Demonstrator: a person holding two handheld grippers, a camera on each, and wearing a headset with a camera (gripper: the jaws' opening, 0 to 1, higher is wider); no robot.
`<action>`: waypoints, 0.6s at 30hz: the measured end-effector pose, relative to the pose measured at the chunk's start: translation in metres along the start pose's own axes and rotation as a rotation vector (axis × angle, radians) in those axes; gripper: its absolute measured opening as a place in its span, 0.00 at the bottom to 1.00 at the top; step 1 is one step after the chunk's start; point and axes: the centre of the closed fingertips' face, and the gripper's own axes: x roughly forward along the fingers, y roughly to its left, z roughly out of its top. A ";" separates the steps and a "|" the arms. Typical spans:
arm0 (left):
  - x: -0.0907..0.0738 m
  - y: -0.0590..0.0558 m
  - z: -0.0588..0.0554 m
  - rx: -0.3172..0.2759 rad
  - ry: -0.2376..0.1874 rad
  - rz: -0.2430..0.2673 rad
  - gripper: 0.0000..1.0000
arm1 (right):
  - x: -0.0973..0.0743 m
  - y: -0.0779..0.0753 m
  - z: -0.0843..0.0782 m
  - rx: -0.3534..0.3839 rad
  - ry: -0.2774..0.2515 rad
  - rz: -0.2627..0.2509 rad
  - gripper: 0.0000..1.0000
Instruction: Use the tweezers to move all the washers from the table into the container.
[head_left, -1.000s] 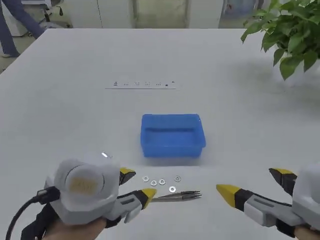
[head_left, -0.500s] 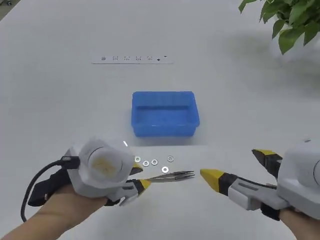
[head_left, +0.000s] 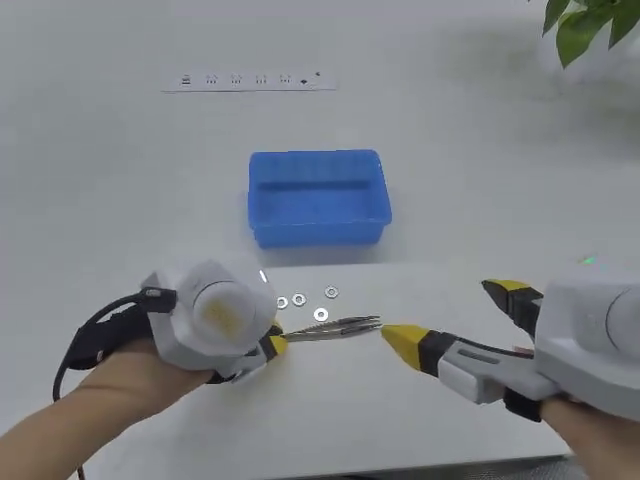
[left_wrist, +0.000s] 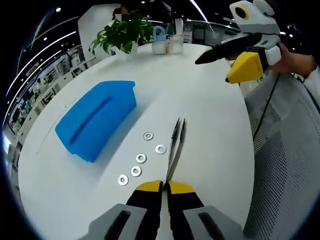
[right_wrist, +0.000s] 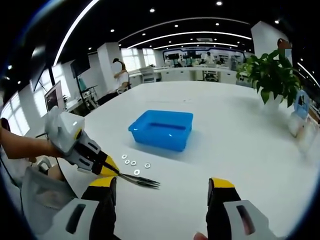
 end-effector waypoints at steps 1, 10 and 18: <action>-0.001 -0.001 0.002 0.002 -0.007 -0.008 0.00 | 0.001 0.001 0.000 -0.003 0.005 0.005 0.73; -0.014 -0.005 0.011 0.089 -0.021 -0.016 0.00 | 0.014 0.008 0.005 -0.181 0.039 0.034 0.64; -0.043 -0.011 0.050 0.132 -0.130 0.020 0.00 | 0.039 0.041 0.001 -0.306 0.074 0.135 0.54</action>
